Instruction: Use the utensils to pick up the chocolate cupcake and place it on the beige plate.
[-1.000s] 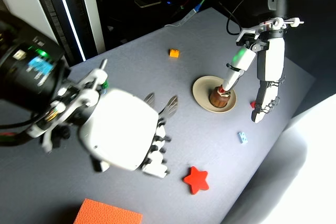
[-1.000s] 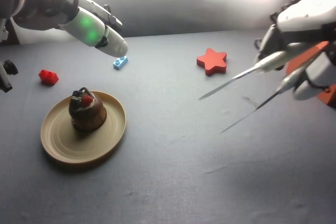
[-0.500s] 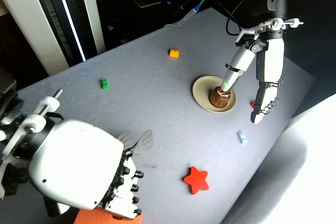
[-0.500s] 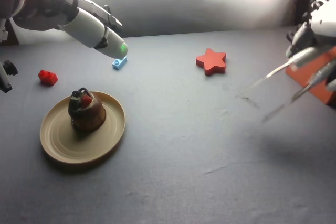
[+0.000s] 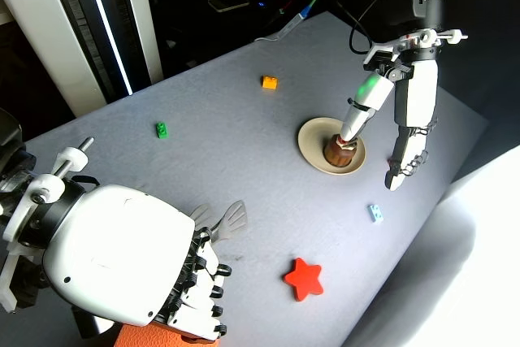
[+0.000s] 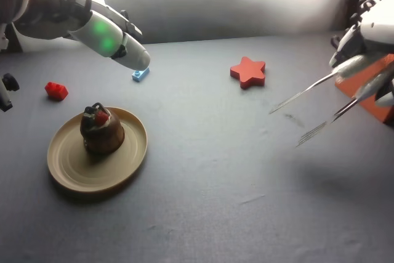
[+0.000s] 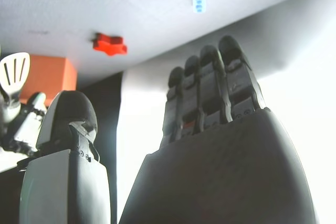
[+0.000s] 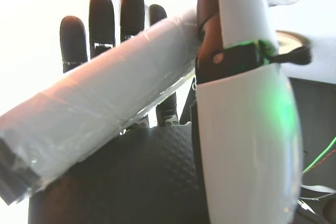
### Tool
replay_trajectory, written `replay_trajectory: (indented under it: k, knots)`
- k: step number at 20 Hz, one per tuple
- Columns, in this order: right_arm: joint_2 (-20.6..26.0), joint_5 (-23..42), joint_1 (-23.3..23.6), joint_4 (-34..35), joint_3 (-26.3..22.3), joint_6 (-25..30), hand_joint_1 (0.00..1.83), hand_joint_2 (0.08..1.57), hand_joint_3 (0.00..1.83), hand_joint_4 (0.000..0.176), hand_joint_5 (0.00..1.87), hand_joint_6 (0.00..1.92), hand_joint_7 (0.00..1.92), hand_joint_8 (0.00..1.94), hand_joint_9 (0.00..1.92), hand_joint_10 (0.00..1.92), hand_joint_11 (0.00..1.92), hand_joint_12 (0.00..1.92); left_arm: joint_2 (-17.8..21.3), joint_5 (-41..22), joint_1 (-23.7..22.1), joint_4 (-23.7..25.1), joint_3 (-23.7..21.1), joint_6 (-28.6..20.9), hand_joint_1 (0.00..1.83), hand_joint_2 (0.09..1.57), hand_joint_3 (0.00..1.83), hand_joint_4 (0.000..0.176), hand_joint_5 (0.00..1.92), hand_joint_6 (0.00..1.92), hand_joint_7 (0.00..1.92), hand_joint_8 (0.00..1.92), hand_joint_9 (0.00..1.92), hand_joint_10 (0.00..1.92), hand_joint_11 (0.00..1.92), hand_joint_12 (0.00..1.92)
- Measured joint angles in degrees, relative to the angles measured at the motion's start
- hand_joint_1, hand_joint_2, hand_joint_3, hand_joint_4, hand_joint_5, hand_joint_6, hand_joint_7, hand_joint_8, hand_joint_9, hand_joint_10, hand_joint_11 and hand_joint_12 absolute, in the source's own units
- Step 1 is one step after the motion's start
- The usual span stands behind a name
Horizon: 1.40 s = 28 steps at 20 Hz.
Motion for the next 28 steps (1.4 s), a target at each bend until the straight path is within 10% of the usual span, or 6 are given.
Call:
replay_trajectory:
  k: [7,9,16,28]
  knots:
    - [-5.97,1.46,-0.07,0.09,-2.05,3.72,1.05,1.04,0.0,0.0,0.77,0.0,0.75,0.26,0.54,0.75,0.24,1.28,0.22,-0.42,0.42,0.04,-0.11,0.44,0.58,1.18,0.0,0.0,0.16,0.0,0.16,0.0,0.15,0.0,0.0,0.32]
    - [-7.32,4.02,-0.72,0.0,-1.99,1.86,1.0,1.07,0.0,0.0,0.64,0.0,0.71,0.04,0.59,0.4,0.21,1.2,0.31,-0.59,0.7,0.22,-0.42,0.5,0.58,1.17,0.0,0.0,0.19,0.01,0.18,0.01,0.17,0.01,0.0,0.35]
    - [-9.53,5.18,-2.89,-0.04,-1.9,2.93,0.91,1.09,0.0,0.0,0.48,0.0,0.55,0.0,0.56,0.08,0.13,1.11,0.68,-1.2,0.72,0.13,-0.59,0.52,0.59,1.17,0.0,0.0,0.18,0.0,0.17,0.0,0.16,0.0,0.0,0.32]
    - [-10.71,3.26,-5.33,-0.07,-0.92,2.62,0.81,1.05,0.0,0.0,0.37,0.0,0.36,0.0,0.34,0.0,0.0,1.0,0.87,-1.25,1.09,0.04,0.07,0.28,0.56,1.18,0.0,0.0,0.16,0.0,0.15,0.0,0.12,0.0,0.0,0.26]
